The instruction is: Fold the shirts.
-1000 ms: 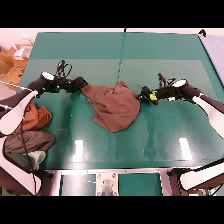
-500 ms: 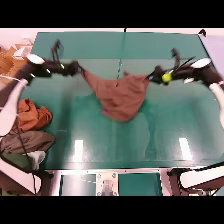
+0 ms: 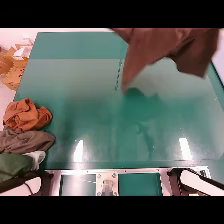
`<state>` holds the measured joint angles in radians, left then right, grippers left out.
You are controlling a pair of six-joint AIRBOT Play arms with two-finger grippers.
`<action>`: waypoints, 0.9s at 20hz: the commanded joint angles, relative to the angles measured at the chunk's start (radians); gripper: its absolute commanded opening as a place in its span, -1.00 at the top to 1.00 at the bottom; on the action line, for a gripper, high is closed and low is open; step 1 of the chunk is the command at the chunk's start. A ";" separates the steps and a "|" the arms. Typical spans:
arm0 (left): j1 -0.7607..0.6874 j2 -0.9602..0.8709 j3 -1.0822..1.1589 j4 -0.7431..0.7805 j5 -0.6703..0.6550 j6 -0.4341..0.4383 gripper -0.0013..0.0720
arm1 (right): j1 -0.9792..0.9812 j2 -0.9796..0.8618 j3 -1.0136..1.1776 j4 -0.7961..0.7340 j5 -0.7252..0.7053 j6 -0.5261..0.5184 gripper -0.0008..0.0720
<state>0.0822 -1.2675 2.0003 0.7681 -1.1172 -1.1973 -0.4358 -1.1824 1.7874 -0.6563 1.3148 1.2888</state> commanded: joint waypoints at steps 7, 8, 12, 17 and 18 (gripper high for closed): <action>0.005 0.285 0.031 0.273 -0.010 -0.058 0.91 | -0.097 0.301 0.026 -0.006 0.026 0.001 0.94; 0.005 0.283 0.024 0.293 0.015 -0.058 0.91 | -0.097 0.304 0.026 -0.006 0.030 0.001 0.93; 0.005 0.169 -0.012 0.252 0.219 -0.059 0.91 | -0.041 0.296 -0.110 -0.008 0.019 0.000 0.94; -0.124 -0.204 -0.012 -0.021 0.305 0.094 0.91 | 0.051 0.296 -0.603 -0.055 -0.172 -0.018 0.93; -0.174 -0.280 -0.012 -0.019 0.325 0.119 0.91 | 0.060 0.296 -0.713 -0.069 -0.241 -0.019 0.93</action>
<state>0.0006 -1.3624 1.9896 0.8494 -0.8631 -1.1713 -0.4160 -0.8879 1.3350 -0.6941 1.2190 1.2758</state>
